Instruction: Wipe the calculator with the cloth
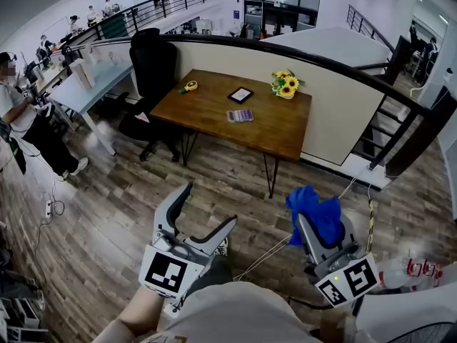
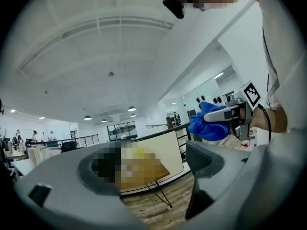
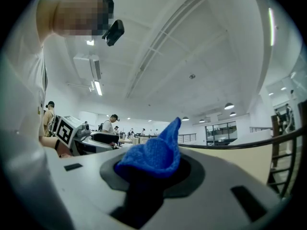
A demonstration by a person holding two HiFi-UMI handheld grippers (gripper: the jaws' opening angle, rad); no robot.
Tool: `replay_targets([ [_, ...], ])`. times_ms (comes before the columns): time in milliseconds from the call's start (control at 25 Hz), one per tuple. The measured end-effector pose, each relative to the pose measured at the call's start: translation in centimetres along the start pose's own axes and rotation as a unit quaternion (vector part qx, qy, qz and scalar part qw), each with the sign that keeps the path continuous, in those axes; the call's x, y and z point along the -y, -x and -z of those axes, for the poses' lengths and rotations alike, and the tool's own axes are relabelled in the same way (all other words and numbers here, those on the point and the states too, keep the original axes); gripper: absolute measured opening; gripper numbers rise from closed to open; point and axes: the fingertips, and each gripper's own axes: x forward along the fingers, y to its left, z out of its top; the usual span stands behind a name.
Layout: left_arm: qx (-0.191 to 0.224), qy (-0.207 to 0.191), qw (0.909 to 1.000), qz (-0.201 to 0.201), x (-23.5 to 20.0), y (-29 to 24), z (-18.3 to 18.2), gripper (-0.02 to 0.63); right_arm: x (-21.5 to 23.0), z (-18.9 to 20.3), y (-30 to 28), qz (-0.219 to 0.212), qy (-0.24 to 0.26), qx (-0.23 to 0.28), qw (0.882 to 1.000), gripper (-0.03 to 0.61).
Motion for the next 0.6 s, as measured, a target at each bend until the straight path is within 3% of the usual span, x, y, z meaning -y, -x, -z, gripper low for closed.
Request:
replay_targets([
  [600, -0.007, 0.002, 0.9998, 0.020, -10.5, -11.7, 3.3, 0.402, 6.8, 1.9, -14.4, -0.010, -0.015, -0.018, 1.000, 0.133],
])
